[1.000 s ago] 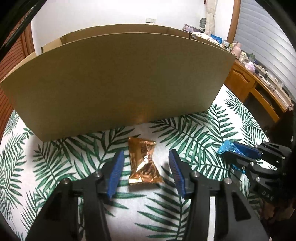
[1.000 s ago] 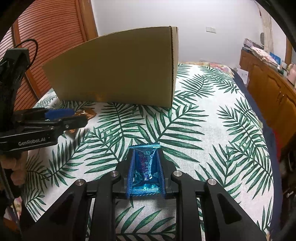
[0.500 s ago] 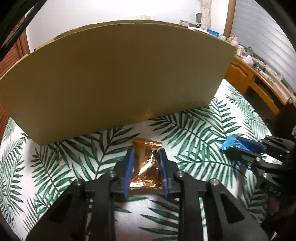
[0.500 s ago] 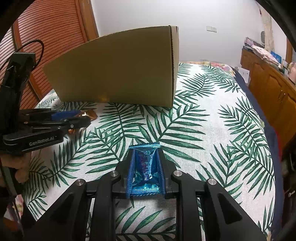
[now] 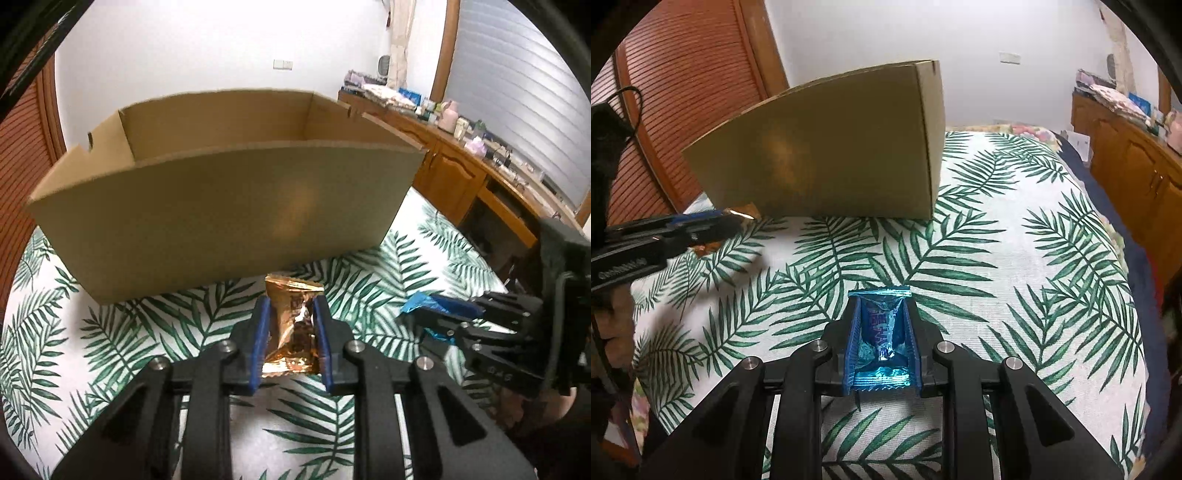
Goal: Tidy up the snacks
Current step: 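Lift both foil candies and carry them over the open box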
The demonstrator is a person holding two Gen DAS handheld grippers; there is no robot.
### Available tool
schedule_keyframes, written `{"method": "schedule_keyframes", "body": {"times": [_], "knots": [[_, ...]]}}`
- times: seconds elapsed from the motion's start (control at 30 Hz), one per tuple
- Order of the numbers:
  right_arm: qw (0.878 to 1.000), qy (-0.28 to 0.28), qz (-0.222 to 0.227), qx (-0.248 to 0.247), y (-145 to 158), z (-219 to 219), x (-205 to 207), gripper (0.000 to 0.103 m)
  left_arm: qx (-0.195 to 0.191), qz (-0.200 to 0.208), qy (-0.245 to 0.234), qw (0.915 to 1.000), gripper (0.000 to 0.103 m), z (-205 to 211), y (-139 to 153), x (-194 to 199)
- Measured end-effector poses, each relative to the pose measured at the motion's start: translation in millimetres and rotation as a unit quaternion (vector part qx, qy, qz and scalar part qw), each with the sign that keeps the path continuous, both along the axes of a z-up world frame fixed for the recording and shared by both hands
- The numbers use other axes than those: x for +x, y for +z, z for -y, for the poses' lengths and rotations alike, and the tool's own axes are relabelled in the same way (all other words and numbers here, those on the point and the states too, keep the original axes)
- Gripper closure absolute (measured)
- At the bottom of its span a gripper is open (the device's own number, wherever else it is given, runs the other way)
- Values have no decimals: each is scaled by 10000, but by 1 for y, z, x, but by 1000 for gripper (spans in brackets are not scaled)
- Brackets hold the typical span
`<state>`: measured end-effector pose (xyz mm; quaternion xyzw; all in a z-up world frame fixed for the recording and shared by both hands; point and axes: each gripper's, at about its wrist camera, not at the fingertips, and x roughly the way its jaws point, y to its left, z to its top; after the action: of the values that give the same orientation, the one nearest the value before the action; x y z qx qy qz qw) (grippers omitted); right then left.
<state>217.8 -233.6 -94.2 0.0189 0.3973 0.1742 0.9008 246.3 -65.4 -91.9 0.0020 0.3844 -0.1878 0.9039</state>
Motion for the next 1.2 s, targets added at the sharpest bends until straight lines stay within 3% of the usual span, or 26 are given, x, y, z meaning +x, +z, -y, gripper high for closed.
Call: {"method": "schedule_keyframes", "body": {"times": [0.3,0.77,0.97,1.2], "knots": [[9988,-35,262,-403,20,-7,-7,82,-183,415,-125,9989,82,-10,43,-10],[9921,142,1147,-480,121,-40,-11,82,-208,1071,-201,9938,82,-34,110,4],[9898,222,1328,-471,143,-56,-1,82,-175,1108,-153,9936,82,-47,120,24],[9880,379,1393,-544,151,-78,18,82,-211,978,-24,9950,82,-63,111,56]]}}
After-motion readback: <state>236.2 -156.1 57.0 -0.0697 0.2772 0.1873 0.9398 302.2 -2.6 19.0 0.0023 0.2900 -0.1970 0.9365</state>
